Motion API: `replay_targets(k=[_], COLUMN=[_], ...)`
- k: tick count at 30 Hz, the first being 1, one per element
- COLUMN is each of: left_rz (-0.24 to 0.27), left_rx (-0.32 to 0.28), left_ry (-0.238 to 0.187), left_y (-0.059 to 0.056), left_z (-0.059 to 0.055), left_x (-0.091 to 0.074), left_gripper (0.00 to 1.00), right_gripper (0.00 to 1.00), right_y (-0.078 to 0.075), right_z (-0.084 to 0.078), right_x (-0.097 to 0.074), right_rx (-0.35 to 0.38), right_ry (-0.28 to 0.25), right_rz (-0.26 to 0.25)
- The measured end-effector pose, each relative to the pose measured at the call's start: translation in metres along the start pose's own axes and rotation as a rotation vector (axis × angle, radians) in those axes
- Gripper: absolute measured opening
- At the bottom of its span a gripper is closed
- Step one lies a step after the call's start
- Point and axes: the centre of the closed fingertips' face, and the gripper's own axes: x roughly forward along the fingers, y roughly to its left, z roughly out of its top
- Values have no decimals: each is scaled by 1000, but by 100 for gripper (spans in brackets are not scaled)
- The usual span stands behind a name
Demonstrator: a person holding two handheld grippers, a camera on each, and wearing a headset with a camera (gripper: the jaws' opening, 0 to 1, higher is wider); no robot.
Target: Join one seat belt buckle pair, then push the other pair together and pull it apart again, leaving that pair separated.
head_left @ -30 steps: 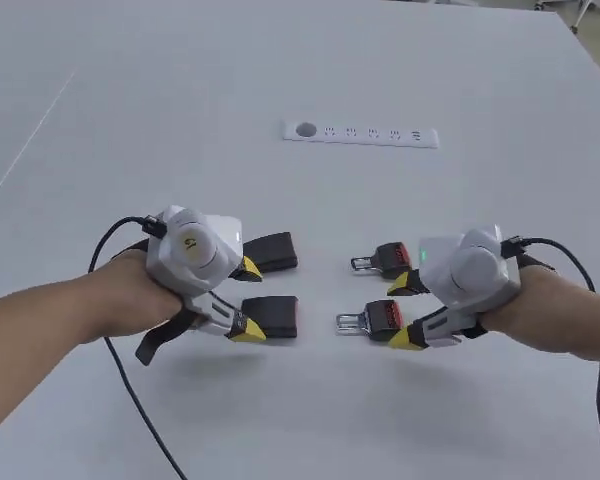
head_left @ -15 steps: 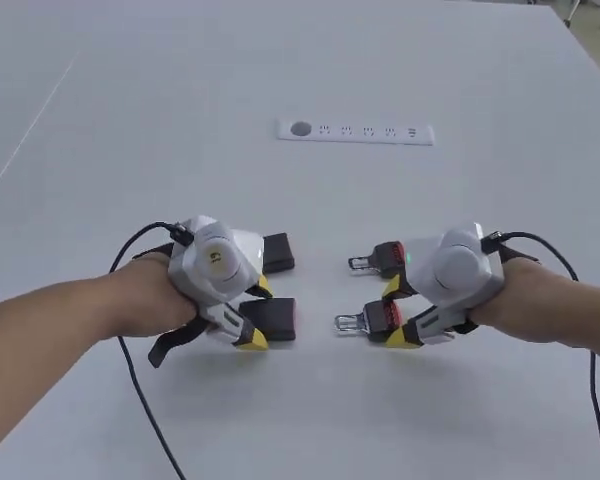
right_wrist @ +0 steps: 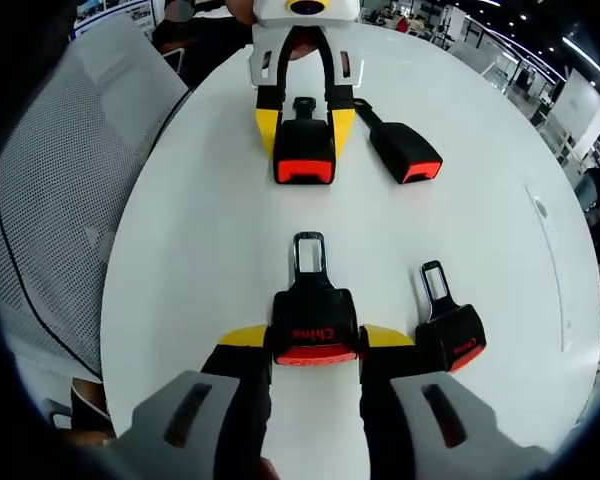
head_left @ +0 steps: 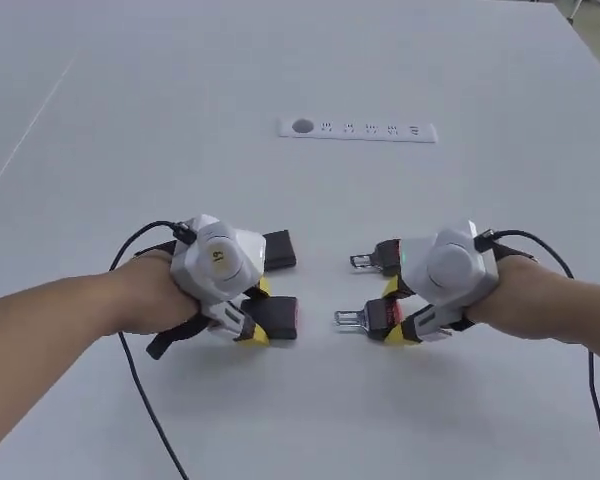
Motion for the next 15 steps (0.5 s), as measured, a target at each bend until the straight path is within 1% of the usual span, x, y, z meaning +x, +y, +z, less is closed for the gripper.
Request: replay_targets(k=[4, 8, 10, 12, 15], left_rz=[-2, -6, -5, -4, -2], left_rx=[-7, -21, -25, -28, -28], left_ry=[-3, -1, 1, 0, 9], left_y=[0, 1, 1, 1, 1], left_z=[0, -1, -1, -1, -1], left_x=[0, 0, 0, 0, 0], left_gripper=[34, 34, 34, 34, 34], right_gripper=[32, 32, 32, 32, 32], right_y=[0, -1, -1, -1, -1], right_z=[0, 1, 2, 4, 8], right_x=[0, 1, 1, 1, 2], right_rx=[6, 5, 14, 45, 66], right_ry=[2, 15, 10, -2, -22], right_rz=[-3, -4, -6, -7, -22])
